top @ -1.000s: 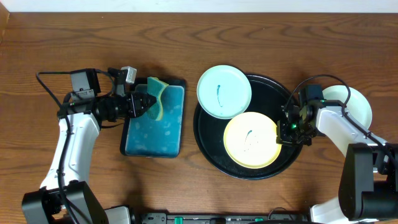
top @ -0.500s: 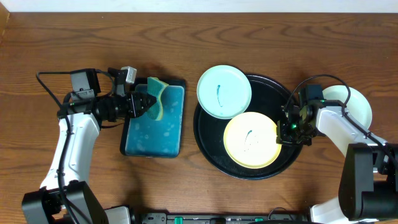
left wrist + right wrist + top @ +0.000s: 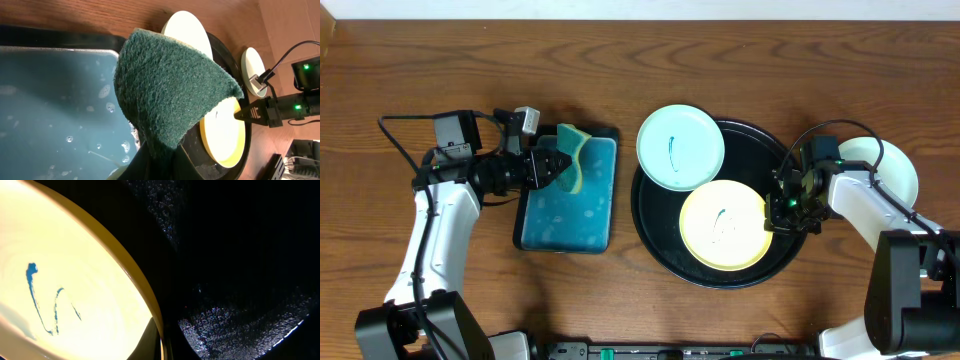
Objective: Clean dirty plates on tray and stack at the side
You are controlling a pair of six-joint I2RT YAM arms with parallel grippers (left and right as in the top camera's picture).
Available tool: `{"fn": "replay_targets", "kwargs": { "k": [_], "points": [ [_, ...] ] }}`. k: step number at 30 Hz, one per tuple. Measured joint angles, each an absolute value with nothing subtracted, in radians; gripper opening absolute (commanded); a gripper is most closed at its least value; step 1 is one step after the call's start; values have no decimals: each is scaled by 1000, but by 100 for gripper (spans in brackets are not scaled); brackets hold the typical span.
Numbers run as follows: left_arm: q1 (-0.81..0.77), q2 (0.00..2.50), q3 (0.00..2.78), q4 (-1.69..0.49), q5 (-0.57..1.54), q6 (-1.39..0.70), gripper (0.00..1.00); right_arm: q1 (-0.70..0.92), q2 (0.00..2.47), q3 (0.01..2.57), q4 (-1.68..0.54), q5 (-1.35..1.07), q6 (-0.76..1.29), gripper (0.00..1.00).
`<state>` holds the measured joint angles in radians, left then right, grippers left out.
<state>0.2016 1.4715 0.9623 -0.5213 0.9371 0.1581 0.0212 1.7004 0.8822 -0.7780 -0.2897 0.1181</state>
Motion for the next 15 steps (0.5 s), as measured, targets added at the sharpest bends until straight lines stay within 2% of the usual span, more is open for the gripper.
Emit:
{"fn": "replay_targets", "kwargs": {
  "k": [15],
  "points": [
    [202, 1472, 962, -521, 933, 147, 7, 21, 1700, 882, -778, -290, 118, 1]
  ]
}}
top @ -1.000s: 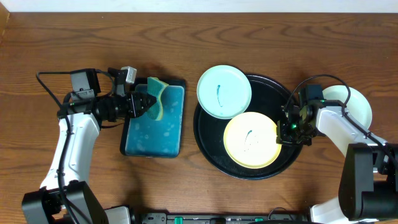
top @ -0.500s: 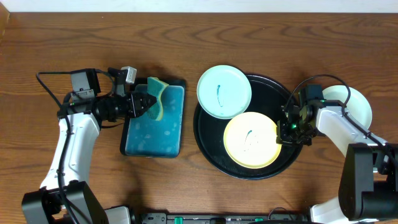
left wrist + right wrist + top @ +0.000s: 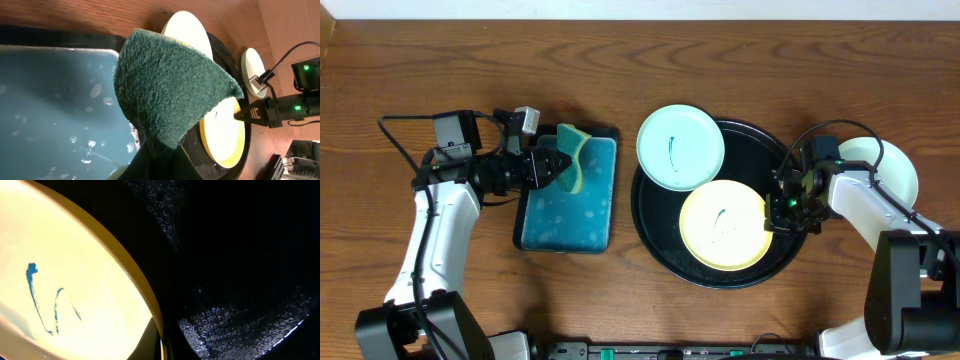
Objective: Clean dirty plates on tray and stack at the side
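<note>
A round black tray (image 3: 720, 270) carries two dirty plates. The yellow plate (image 3: 723, 225) lies toward the front with blue scribbles on it, and my right gripper (image 3: 770, 213) is shut on its right rim (image 3: 150, 295). The pale blue plate (image 3: 680, 147) rests on the tray's back left edge, also marked blue. My left gripper (image 3: 552, 166) is shut on a green and yellow sponge (image 3: 570, 155), held above the blue water basin (image 3: 565, 200). In the left wrist view the sponge (image 3: 170, 95) stands folded over the soapy water.
A white plate (image 3: 895, 165) lies on the wooden table to the right of the tray, partly under my right arm. The basin stands just left of the tray. Cables run along both arms.
Neither arm nor any plate has visibly moved. Only the bubbles on the basin water have drifted in the left wrist view.
</note>
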You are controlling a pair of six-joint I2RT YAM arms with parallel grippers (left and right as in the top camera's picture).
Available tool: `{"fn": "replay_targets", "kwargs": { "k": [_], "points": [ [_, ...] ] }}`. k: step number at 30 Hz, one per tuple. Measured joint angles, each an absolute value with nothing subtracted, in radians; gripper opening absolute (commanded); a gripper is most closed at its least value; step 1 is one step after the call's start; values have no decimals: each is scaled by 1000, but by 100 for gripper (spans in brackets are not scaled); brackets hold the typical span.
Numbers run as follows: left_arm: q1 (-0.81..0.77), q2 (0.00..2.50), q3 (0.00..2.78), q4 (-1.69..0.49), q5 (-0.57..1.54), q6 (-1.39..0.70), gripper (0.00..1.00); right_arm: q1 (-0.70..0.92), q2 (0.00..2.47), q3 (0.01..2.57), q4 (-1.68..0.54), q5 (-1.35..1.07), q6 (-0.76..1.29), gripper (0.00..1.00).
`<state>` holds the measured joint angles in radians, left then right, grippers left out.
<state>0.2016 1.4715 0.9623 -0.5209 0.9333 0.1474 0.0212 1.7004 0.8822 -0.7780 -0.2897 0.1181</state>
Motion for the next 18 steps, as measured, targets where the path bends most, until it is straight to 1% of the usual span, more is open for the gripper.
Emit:
{"fn": "replay_targets", "kwargs": {
  "k": [3, 7, 12, 18],
  "points": [
    [200, 1472, 962, -520, 887, 104, 7, 21, 1700, 882, -778, -289, 118, 1],
    [172, 1472, 962, -519, 758, 24, 8, 21, 1700, 882, -778, -289, 118, 1],
    [68, 1472, 962, -522, 552, -66, 8, 21, 1700, 882, -778, -289, 118, 1],
    [-91, 1478, 962, -566, 229, -166, 8, 21, 1700, 882, -782, -291, 118, 1]
  ]
}}
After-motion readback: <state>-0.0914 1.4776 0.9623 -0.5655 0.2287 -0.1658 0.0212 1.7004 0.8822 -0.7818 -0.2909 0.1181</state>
